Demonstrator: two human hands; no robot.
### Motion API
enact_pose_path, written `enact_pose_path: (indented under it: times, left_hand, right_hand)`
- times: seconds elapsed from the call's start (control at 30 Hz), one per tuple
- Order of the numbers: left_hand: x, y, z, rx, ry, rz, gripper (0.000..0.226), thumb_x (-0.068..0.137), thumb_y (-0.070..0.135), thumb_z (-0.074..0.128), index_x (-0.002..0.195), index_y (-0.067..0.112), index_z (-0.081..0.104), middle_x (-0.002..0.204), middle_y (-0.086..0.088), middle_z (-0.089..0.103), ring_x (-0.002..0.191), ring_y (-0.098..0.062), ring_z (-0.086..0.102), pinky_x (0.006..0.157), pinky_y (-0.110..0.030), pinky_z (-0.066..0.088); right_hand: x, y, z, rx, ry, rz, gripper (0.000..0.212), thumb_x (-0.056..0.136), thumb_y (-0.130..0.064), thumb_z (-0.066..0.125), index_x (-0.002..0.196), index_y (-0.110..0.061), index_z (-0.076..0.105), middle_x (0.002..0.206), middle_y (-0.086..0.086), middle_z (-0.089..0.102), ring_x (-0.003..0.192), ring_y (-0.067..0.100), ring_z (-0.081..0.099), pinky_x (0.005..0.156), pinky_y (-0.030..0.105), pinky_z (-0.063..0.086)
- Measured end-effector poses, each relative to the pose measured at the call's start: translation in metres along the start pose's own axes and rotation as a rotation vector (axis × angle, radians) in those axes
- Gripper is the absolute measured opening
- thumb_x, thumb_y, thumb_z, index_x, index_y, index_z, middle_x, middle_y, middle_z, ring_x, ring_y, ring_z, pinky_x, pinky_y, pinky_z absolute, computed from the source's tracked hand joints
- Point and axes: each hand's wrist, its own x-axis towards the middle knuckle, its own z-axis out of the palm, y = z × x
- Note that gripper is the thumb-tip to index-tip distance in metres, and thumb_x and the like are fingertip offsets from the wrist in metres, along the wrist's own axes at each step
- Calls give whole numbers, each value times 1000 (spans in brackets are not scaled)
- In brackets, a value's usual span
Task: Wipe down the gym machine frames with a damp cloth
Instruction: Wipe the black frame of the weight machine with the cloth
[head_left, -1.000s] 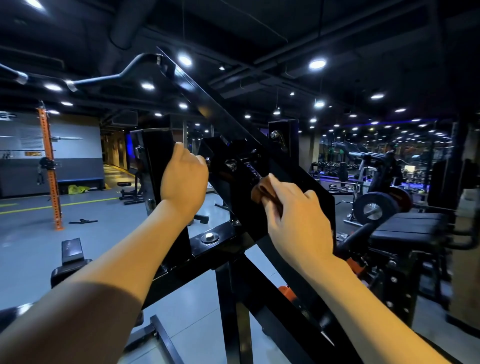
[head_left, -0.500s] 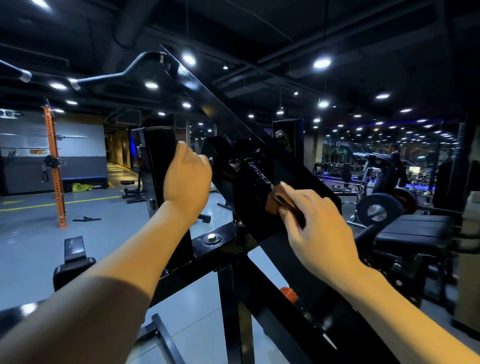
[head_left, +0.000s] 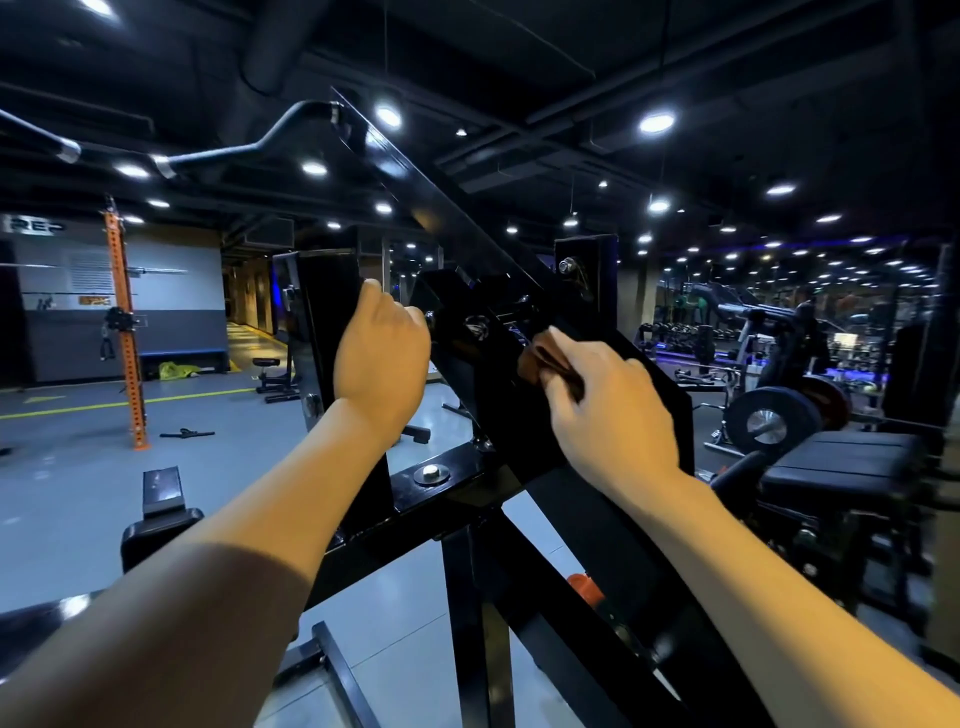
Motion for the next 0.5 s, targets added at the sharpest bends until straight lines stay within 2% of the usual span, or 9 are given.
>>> enact_pose_path:
  times: [0.07,0.13,0.2,0.3,0.4,0.5]
  left_hand:
    - [1,0,1,-14,-5,4,17,88,15,34,80,18,48,69,2,49,77,-19,53,113,-39,34]
    - [0,0,2,-14,-15,0,22,86,14,28,81,18,48,69,2,49,78,-19,54,113,-39,34]
    - [0,2,1,-4,-11,0,23,85,13,27,81,19,49,68,3,49,76,-19,53,113,-38,34]
    - [1,1,4,-12,-8,-14,13,90,17,40,81,19,50,69,2,50,78,-19,53,113,-38,33]
    - [0,1,2,-15,-44,-15,11,92,21,46,81,19,50,70,2,51,79,-19,55,113,-38,34]
    - [0,2,0,-7,-19,-15,11,89,19,43,80,19,49,68,2,49,77,-18,54,112,-37,34]
  right_hand:
    - [-1,-14,0,-22,-26,-79,52,106,-36,51,157,-40,39,140,-22,53,110,16,46,71,31,43]
    - [-16,-9,-5,-39,-63,-141,53,106,-38,51,156,-44,38,139,-27,51,106,12,45,70,30,46]
    - [-26,5,-8,-32,-46,-104,53,105,-38,53,156,-44,40,136,-26,53,103,12,45,70,30,47]
    - [-6,3,0,3,-8,4,52,105,-36,52,156,-40,42,138,-21,54,105,13,43,72,32,44]
    - [2,-14,3,4,-38,-70,52,106,-36,51,156,-41,40,140,-23,53,111,14,45,72,32,48]
    - [-18,-1,-6,15,-69,-123,52,105,-36,52,155,-44,41,136,-26,53,105,12,46,75,33,52]
